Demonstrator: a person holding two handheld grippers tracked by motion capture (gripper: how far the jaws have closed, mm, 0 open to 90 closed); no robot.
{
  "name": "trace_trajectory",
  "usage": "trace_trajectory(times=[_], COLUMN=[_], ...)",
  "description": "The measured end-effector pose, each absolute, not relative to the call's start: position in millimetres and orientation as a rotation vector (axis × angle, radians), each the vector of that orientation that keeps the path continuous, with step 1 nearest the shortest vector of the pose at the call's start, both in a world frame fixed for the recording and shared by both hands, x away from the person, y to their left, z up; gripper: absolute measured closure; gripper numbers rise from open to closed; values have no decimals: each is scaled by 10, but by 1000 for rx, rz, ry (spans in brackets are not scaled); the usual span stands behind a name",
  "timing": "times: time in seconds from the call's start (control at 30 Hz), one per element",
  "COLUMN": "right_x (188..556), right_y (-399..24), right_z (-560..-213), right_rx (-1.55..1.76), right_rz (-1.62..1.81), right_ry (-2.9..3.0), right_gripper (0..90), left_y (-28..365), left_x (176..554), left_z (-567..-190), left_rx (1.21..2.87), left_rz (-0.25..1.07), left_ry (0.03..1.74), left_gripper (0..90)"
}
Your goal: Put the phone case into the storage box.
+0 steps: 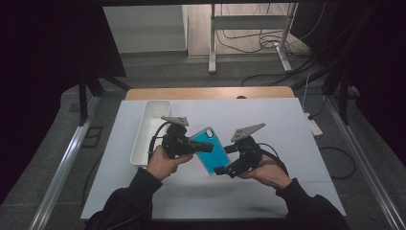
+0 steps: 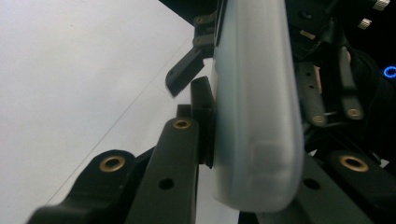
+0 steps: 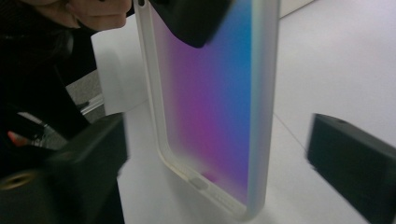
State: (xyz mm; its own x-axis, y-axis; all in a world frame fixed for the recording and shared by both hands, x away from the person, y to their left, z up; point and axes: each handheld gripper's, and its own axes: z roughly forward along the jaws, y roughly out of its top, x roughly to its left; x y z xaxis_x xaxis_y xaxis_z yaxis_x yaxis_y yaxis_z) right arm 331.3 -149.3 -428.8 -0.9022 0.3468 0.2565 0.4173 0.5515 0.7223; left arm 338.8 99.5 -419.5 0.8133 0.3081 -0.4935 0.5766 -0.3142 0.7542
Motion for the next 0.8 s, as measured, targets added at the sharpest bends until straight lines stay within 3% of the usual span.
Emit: trace_trajectory(times=[0.2,0.27,0.4,0.63,0.67,0.8], right_x=[3307,3304,3309,3344,3348,3342], right_y=[-1478,-1477,-1477,-1508,-1515,-1517], right_z=[-4286,-4283,-4280,-4286,-4283,-4271], right_rx=[-575,-569,-521,-465,-445,-442], right_rz=[-1282,-1287,-1304,-1323,-1324,-1327], right_ry=[-2648,-2638,-2584,-2501,-2493,-2504], right_gripper=[416,451,622,759,830,866], left_y=[952,948,927,905,904,893], left_x=[3366,3363,3349,3342,3343,3332], left_z=[-4177,-4173,-4160,-4165,-4166,-4158], left_rx=[1933,1931,1924,1897,1895,1901], left_rz=[-326,-330,-347,-382,-382,-358], left_ry=[619,614,584,540,536,520], left_gripper=[854,854,854,846,792,742])
